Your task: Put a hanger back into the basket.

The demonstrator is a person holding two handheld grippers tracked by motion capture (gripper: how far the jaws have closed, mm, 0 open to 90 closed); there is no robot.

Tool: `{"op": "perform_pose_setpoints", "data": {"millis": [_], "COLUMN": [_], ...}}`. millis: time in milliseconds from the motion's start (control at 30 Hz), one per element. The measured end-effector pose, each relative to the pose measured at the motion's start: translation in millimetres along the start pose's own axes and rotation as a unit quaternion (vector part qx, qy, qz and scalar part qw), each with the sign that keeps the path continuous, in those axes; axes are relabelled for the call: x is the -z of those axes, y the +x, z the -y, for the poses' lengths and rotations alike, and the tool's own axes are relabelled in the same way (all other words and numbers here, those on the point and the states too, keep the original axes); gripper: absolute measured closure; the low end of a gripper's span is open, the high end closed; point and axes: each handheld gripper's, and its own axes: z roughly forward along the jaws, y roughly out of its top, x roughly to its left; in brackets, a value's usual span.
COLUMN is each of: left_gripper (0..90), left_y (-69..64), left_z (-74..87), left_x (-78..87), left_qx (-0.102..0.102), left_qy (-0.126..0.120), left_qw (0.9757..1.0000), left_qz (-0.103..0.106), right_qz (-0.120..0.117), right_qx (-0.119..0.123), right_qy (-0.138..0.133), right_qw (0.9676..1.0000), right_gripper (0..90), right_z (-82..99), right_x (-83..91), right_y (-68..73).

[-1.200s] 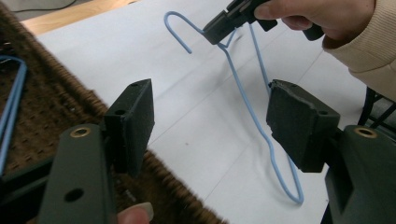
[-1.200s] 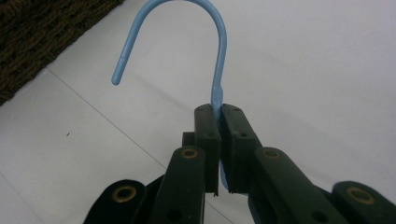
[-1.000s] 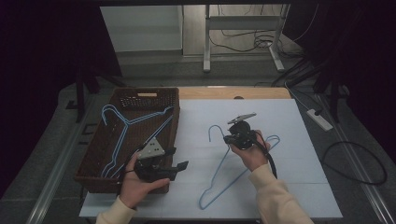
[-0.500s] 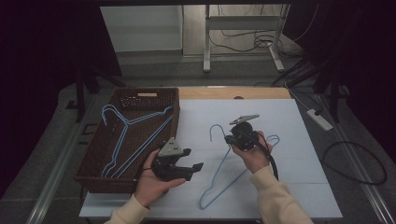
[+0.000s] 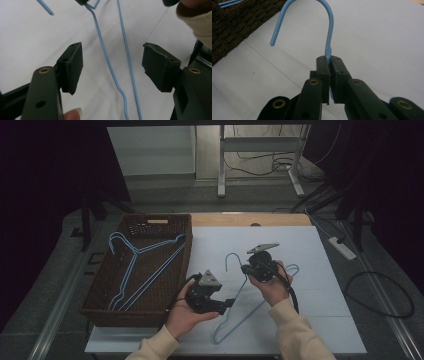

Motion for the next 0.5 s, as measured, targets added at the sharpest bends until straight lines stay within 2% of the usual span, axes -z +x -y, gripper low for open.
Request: {"op": "perform_pose_setpoints", "data": {"millis": [167,267,500], "left_gripper": [34.4,34.5,36.7], "left_y": [-3.0,-1.6,4.5], "left_z": [0.4,1.3,5.8], "left_x": [-22.1,-31.4,-48.1], "left_qx": [0.005,0.005,0.020], "left_qy": [0.018,0.024,0.034], "left_qw": [0.9998,0.9997,0.9991], "left_qz": [-0.001,-0.005,-0.015], "right_qz": [0.000,0.001,0.001], "right_qx": [0.000,0.000,0.000], "right_qy": [-0.002,-0.003,-0.005], "right_qw": [1.0000,1.0000,1.0000], "right_gripper": [86.7,86.7,86.7], "right_z": [0.4,0.7,1.2], "right_x": [-0.3,0.5,1.4], "right_y": [0.3,0.4,0.6]}}
